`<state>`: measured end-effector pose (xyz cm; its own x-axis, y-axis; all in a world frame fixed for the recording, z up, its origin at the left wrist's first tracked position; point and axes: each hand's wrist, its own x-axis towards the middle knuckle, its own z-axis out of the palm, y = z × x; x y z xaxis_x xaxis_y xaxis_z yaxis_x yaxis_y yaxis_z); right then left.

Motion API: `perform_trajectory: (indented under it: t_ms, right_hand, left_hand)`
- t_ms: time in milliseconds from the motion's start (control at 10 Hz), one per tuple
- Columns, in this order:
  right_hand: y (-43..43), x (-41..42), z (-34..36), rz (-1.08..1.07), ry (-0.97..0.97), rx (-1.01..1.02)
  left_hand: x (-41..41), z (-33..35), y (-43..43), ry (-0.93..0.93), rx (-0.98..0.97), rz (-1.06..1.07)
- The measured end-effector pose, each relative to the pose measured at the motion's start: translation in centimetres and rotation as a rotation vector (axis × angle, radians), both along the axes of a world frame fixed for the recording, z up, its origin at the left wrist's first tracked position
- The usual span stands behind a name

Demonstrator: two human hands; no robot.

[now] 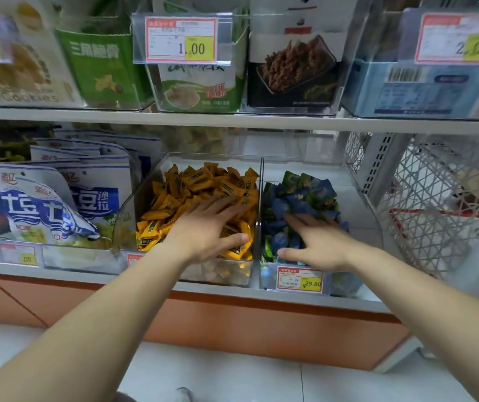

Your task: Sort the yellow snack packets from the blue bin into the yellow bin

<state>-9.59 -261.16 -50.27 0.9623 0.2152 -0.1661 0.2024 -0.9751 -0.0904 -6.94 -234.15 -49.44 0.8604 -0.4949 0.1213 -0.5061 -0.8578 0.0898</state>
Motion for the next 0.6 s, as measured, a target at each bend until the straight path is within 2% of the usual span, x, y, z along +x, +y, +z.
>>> perform_trajectory:
  t_ms: [100, 200, 400, 600]
  right_hand:
    - [0.5, 0.2, 0.0, -0.004, -0.056, 0.055]
    - [0.9, 0.2, 0.3, -0.012, -0.112, 0.027]
    - [1.4, -0.1, 2.2, -0.117, -0.106, 0.081]
    - [0.5, -1.8, 5.0, -0.126, -0.156, 0.202]
  left_hand:
    - [0.3, 0.0, -0.6, -0.049, -0.037, 0.054]
    - [0.4, 0.2, -1.6, -0.040, -0.103, 0.106]
    - [-0.2, 1.9, -2.1, 0.091, -0.173, 0.149]
    - [-1.8, 4.8, -1.6, 0.086, -0.229, 0.176]
